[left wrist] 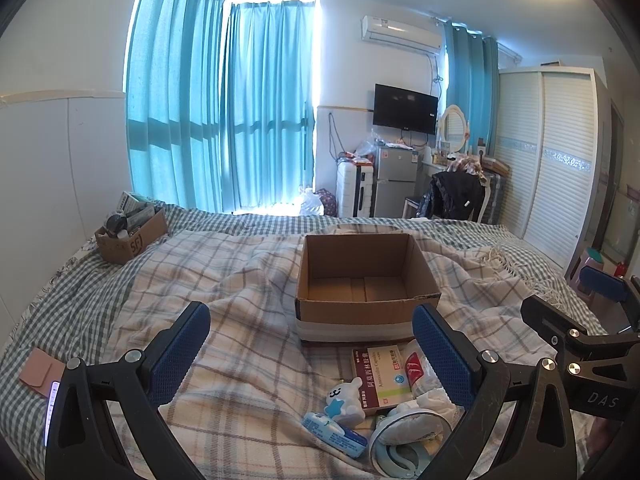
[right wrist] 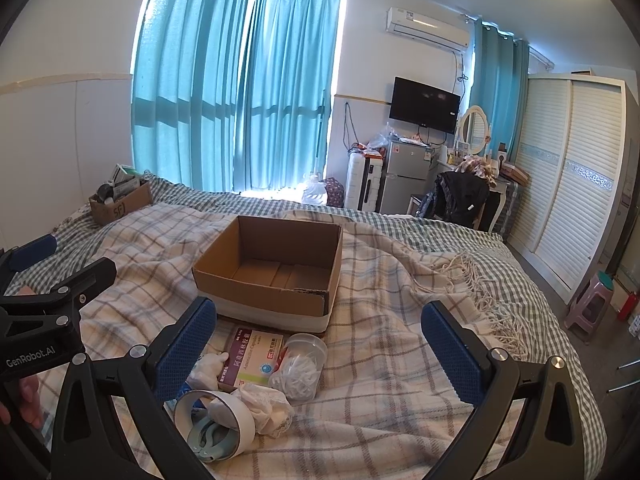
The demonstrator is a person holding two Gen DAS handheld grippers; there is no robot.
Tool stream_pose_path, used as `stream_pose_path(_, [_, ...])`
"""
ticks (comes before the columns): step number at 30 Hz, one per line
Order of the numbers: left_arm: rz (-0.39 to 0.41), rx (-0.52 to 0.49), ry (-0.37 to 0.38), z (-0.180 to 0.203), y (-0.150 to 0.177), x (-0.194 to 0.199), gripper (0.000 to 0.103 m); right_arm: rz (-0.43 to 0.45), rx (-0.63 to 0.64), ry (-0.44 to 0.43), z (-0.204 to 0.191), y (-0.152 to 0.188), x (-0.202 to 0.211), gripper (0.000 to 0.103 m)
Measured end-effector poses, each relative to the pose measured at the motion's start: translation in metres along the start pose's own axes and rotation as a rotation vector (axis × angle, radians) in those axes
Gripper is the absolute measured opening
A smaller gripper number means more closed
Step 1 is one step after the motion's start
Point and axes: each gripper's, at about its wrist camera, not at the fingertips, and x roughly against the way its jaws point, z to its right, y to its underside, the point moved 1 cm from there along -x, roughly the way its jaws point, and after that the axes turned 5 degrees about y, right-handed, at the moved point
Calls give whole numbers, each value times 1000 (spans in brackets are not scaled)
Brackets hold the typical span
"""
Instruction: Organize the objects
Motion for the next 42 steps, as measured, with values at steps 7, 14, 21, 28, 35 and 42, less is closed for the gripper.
stream_pose_path(7, [0, -1, 1, 1, 0, 0, 103, 3, 11, 1, -3, -2, 1, 103])
stream_pose_path(14, [-1, -4, 0, 2, 0, 0, 103, 7, 13, 2, -4, -2, 3, 103])
stream_pose_path(21, [3, -9, 4, 6, -2, 6, 103, 7, 13, 5, -3, -3, 5, 103])
stream_pose_path(28, [0, -12, 8, 6, -7, 19, 103, 3, 29, 6, -7, -9, 18, 102])
stream_pose_path(35, [7, -19, 23, 1, -7, 36, 103, 5, 51, -7, -10, -9, 37, 100])
stream_pose_path(42, [-54, -28, -7, -11, 14, 33, 103, -54, 102, -20, -26, 9, 32, 94])
